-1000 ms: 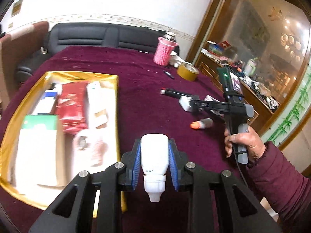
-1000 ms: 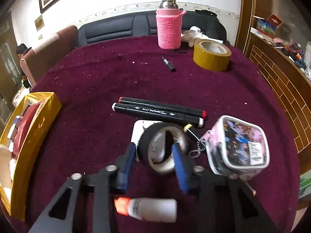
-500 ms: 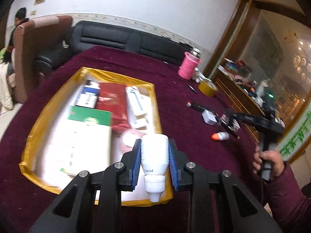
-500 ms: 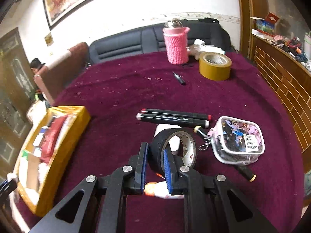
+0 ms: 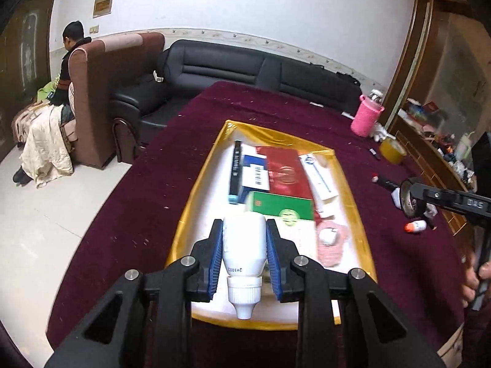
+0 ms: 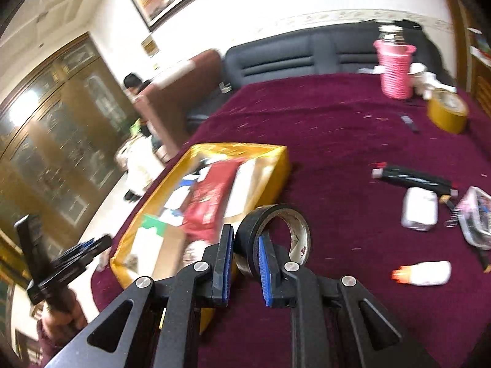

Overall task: Organize objects
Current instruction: 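Carry the bottle and tape roll into the tray and open both tools, then move both open tools back toward the charger plug and orange-capped bottle, then grasp the white charger plug with the right tool, then hold the charger in the right tool while the left tool grasps the orange-capped bottle, then carry the charger and orange-capped bottle into the tray and open both tools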

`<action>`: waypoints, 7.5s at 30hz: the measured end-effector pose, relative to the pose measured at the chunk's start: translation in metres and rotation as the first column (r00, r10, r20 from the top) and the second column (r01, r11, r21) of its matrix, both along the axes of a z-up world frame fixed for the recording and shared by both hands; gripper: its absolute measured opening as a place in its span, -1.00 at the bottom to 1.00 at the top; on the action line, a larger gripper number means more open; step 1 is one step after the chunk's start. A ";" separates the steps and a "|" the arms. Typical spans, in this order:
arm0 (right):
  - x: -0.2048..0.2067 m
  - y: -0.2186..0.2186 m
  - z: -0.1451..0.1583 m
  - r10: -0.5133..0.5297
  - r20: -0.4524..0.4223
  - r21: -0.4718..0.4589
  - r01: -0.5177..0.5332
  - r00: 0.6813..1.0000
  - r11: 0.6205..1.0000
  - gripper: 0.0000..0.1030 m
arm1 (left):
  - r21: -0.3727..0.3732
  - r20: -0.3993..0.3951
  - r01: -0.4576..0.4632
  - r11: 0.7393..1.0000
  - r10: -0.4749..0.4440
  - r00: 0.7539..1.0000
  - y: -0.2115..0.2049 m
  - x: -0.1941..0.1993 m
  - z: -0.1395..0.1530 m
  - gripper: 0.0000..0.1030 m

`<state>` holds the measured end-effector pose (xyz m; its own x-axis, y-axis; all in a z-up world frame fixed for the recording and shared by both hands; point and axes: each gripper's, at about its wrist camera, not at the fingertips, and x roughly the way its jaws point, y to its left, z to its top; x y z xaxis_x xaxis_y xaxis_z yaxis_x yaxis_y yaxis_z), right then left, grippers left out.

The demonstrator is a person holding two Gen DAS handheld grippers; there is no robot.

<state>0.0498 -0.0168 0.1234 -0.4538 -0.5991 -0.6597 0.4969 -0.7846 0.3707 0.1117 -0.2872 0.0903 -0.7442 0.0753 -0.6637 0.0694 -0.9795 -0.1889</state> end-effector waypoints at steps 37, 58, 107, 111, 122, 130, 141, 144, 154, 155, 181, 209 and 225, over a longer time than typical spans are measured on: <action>-0.047 -0.126 -0.070 0.067 0.231 0.100 -0.092 0.971 0.991 -0.66 | 0.084 0.072 0.036 0.996 -0.042 0.996 -0.027 -0.083 -0.016 0.20; -0.002 -0.111 -0.054 0.076 0.213 0.092 -0.097 0.974 0.991 0.30 | 0.051 0.050 0.007 0.999 -0.009 0.999 -0.013 -0.026 0.011 0.64; -0.074 0.223 -0.054 -0.480 0.138 -0.049 0.490 0.867 0.871 0.73 | 0.038 0.262 0.418 0.908 -0.413 0.872 0.223 -0.016 -0.030 0.89; -0.103 0.187 -0.062 -0.431 0.148 0.027 0.432 0.890 0.901 0.73 | 0.086 0.263 0.384 0.919 -0.393 0.881 0.210 -0.015 -0.036 0.89; -0.140 0.121 -0.092 -0.458 0.060 0.331 0.415 0.887 0.847 0.22 | 0.094 0.245 0.391 0.915 -0.402 0.882 0.207 -0.016 -0.033 0.89; -0.107 0.155 -0.089 -0.466 0.098 0.281 0.425 0.879 0.861 -0.17 | -0.071 0.121 0.514 0.855 -0.504 0.855 0.245 -0.031 -0.013 0.89; -0.014 0.255 -0.089 -0.585 0.094 0.054 0.582 0.806 0.811 -0.17 | -0.233 0.175 0.738 0.634 -0.719 0.673 0.372 -0.105 -0.039 0.88; -0.013 0.265 -0.094 -0.588 0.115 -0.008 0.592 0.801 0.806 -0.17 | -0.118 0.216 0.697 0.708 -0.667 0.714 0.381 -0.131 -0.045 0.88; -0.014 0.270 -0.099 -0.569 0.143 -0.042 0.580 0.810 0.814 -0.14 | -0.157 0.278 0.579 0.800 -0.527 0.803 0.408 -0.142 -0.073 -0.29; -0.013 0.271 -0.099 -0.568 0.145 -0.045 0.579 0.810 0.814 -0.14 | -0.155 0.273 0.580 0.800 -0.530 0.803 0.409 -0.141 -0.072 -0.51; -0.003 0.247 -0.082 -0.538 0.081 -0.059 0.543 0.839 0.838 -0.16 | 0.070 -0.024 0.294 0.953 -0.293 0.956 0.177 -0.024 0.012 -0.50; -0.050 -0.067 -0.035 -0.025 0.141 -0.027 0.029 0.990 0.999 -0.14 | 0.008 0.114 0.008 1.000 -0.009 0.993 -0.018 -0.052 -0.044 -0.49; -0.089 -0.131 -0.075 -0.069 0.126 0.248 0.036 0.990 0.968 -0.14 | 0.026 0.059 0.017 1.000 -0.019 0.998 -0.015 -0.038 -0.034 0.15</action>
<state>-0.0396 -0.1480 0.0481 -0.3789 -0.3898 -0.8393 0.4120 -0.8832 0.2242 0.0740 -0.3018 0.0565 -0.7017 0.1059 -0.7046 0.0635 -0.9756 -0.2099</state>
